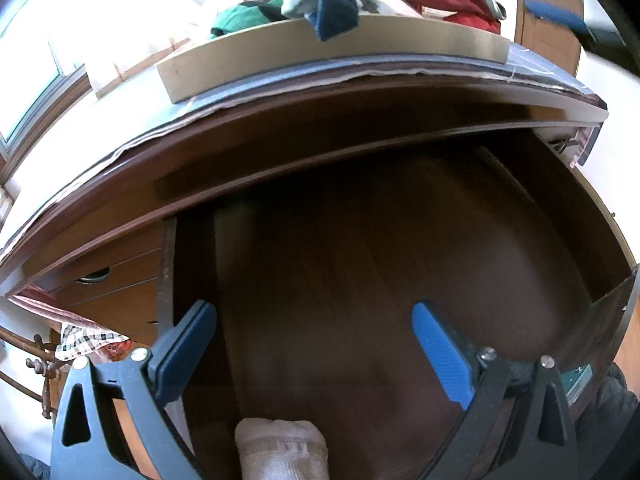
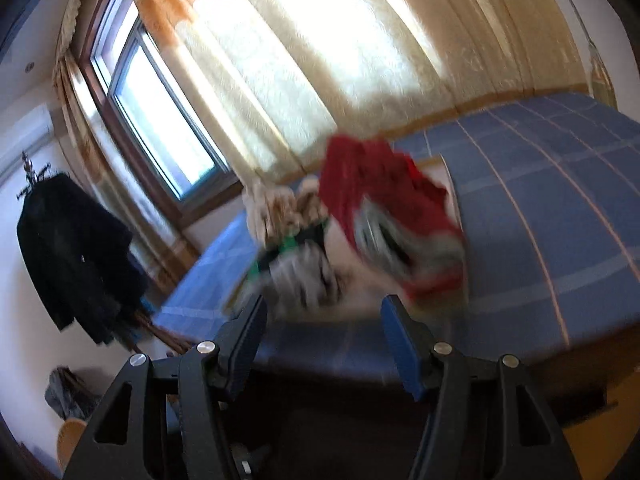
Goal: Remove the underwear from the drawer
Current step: 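Lower the right gripper into the drawer toward the beige sock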
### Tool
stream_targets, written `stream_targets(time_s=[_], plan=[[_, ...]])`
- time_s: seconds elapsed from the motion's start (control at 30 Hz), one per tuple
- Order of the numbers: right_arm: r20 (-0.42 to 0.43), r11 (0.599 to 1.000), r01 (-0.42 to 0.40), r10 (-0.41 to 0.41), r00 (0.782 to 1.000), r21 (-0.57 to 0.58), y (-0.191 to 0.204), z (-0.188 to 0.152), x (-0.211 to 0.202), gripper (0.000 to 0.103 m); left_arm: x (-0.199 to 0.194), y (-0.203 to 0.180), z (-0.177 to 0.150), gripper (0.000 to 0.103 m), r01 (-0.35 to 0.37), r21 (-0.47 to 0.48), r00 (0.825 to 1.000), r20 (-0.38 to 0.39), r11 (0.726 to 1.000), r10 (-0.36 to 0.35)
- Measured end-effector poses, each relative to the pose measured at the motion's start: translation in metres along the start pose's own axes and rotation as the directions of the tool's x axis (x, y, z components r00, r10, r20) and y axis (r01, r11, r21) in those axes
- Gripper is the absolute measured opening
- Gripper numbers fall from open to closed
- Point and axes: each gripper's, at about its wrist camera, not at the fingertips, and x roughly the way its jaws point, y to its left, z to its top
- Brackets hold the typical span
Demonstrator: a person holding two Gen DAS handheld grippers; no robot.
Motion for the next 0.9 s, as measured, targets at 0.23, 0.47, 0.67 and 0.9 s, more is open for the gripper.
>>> stream_targets(time_s=[0.23, 0.47, 0.67, 0.9], plan=[[-0.101, 0.996, 0.086, -0.083, 0.991, 0.034, -0.027, -0.071, 0.006, 0.062, 0.000, -0.001, 0.000, 0.100, -0.016, 0.001, 1.000, -0.003, 1.000, 0.016], [-0.179, 0.989, 0.131, -0.117, 0.977, 0.071, -0.050, -0.098, 0.031, 0.062, -0.002, -0.005, -0.001, 0.100, -0.034, -0.001, 0.999, -0.004, 0.999, 0.034], [-0.219, 0.987, 0.137, -0.116, 0.969, 0.083, -0.057, -0.108, 0.040, 0.062, -0.003, -0.006, -0.001, 0.100, -0.049, 0.002, 0.999, 0.003, 0.999, 0.049], [-0.264, 0.984, 0.162, -0.137, 0.955, 0.074, -0.054, -0.112, 0.046, 0.062, -0.008, -0.011, -0.004, 0.100, -0.052, 0.011, 0.999, 0.013, 0.999, 0.052]])
